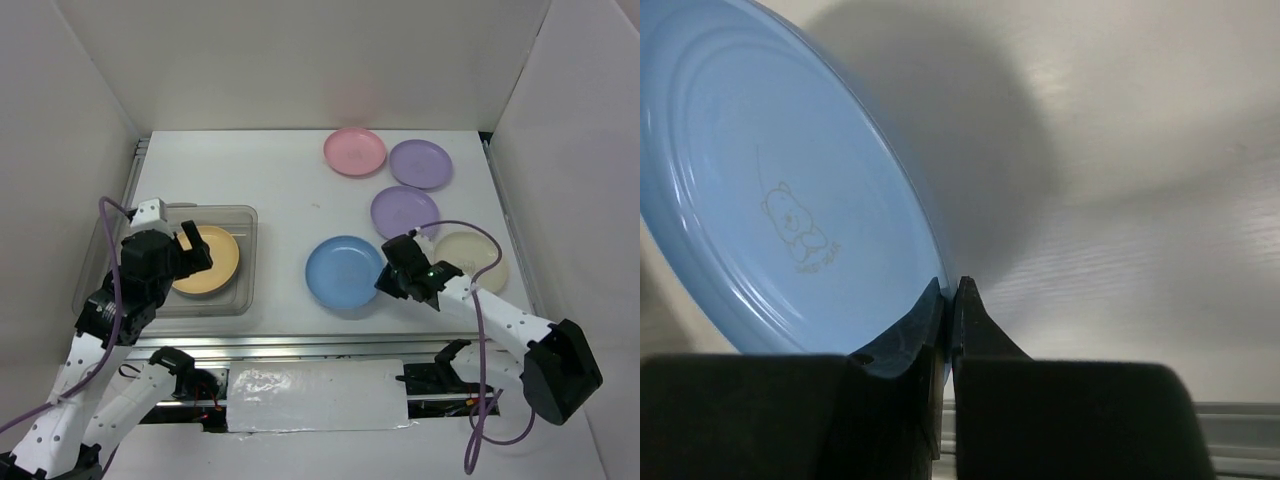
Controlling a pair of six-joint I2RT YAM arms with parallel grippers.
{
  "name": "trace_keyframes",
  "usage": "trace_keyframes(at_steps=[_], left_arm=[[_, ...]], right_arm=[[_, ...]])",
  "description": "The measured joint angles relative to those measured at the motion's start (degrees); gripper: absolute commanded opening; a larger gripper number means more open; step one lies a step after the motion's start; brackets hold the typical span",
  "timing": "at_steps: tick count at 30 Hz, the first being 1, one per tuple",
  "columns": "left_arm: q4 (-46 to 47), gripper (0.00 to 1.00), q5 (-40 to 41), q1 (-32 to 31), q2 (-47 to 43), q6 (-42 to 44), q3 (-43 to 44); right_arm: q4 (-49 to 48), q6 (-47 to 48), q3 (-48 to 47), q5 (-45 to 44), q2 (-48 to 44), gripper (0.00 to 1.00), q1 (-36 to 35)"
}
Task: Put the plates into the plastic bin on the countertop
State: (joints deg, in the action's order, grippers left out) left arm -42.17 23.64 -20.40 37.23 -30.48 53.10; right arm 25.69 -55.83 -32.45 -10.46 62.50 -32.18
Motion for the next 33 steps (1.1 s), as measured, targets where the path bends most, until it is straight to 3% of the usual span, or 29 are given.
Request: trace_keyframes(at_steps=[6,9,15,19,23,30,32,33], left_arm=[[-0.9,0.99,3.2,0.0,-5.3,-1.5,0.0],[-1.3,0.99,5.2,0.0,-8.5,-2.7,0.0],[-2.0,0.99,7.8,0.0,-13.5,-4.2,0.0],[-2.0,0.99,9.2,0.0,-16.3,-4.5,0.0],[-2.0,0.99,9.5,0.0,-15.8,-4.4,0.0],[-2.0,0.99,8.8,0.0,-12.2,-4.2,0.0],[-1.9,0.99,8.4,0.0,-12.0,-4.2,0.0],[-1.9,0.99,8.2,0.0,-11.9,-4.2,0.0]], right_arm=[[7.6,0.7,-20.6,-6.6,1.1,0.0,-7.1],[7.3,3.1,-34.9,-6.5,7.5,0.0,-10.8],[9.1,9.0,-68.3,-2.2,37.3,0.0,-17.3],[12.1,11.6,-82.5,0.5,54.8,0.0,-19.7],[12.7,12.3,-86.1,3.7,63.7,0.0,-21.1],[11.9,12.2,-87.6,8.7,66.9,0.0,-21.6],[11.2,12.2,-89.8,9.9,68.3,0.05,-21.7],[10.7,12.2,-90.9,10.4,69.2,0.12,-21.8]])
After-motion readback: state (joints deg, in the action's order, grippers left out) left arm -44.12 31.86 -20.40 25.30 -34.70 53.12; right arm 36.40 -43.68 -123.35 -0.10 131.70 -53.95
